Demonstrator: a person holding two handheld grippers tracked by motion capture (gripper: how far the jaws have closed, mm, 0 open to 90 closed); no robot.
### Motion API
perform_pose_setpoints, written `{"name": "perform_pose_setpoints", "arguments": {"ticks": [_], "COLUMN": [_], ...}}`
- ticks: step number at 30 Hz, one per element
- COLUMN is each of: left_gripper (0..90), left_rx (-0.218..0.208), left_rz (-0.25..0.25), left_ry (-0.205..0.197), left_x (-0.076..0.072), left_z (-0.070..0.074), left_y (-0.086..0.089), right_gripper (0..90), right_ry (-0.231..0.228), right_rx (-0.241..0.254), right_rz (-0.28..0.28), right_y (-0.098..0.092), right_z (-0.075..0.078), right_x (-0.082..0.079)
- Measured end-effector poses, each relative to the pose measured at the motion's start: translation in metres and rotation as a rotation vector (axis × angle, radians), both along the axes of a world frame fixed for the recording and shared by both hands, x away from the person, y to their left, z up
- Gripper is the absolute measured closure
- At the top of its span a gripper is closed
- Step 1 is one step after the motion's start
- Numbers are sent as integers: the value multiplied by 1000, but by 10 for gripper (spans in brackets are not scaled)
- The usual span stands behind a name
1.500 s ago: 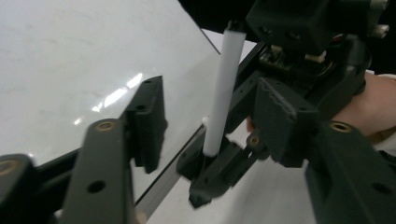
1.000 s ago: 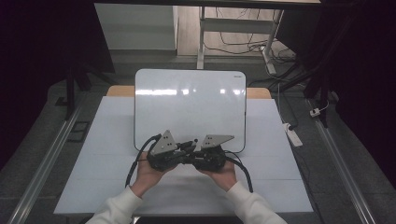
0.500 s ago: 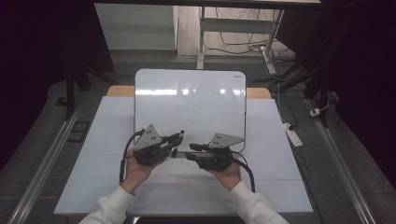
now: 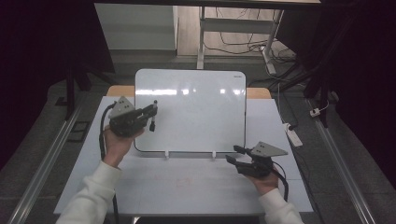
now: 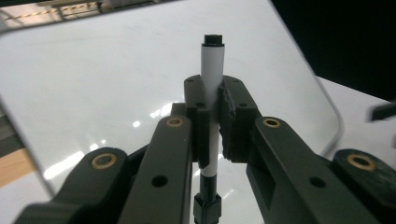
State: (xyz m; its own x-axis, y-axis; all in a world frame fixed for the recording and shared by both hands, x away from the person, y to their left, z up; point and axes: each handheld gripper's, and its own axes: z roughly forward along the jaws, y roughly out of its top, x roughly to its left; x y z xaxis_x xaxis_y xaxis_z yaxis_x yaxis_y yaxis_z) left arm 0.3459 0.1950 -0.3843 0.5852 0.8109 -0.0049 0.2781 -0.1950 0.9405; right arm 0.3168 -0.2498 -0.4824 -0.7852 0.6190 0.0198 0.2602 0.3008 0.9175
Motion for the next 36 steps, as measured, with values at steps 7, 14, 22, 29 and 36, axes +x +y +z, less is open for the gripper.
{"name": "perform_pose_setpoints", "arguments": {"ticks": [7,14,22,29,36], "left_gripper": [814,813,811,807,797], "left_rx": [54,88,161,186,245], "left_rz": [82,138,174,200,219], "left_ry": [40,112,187,200,186], "left_x": [32,65,100,115,121], "left_z": [18,24,26,21,14], "left_y": [15,21,15,8,-1], "right_gripper": [462,462,463,463,463], "right_ry": [0,11,12,13,16], "right_rx": [-11,-3,-21,-22,-30], "right_rz": [-84,-117,-116,-119,-117], "right_y": [-33,-44,-43,-44,-43], "right_z": [-4,-7,-9,-9,-11], "right_x": [-5,-3,-2,-1,0]}}
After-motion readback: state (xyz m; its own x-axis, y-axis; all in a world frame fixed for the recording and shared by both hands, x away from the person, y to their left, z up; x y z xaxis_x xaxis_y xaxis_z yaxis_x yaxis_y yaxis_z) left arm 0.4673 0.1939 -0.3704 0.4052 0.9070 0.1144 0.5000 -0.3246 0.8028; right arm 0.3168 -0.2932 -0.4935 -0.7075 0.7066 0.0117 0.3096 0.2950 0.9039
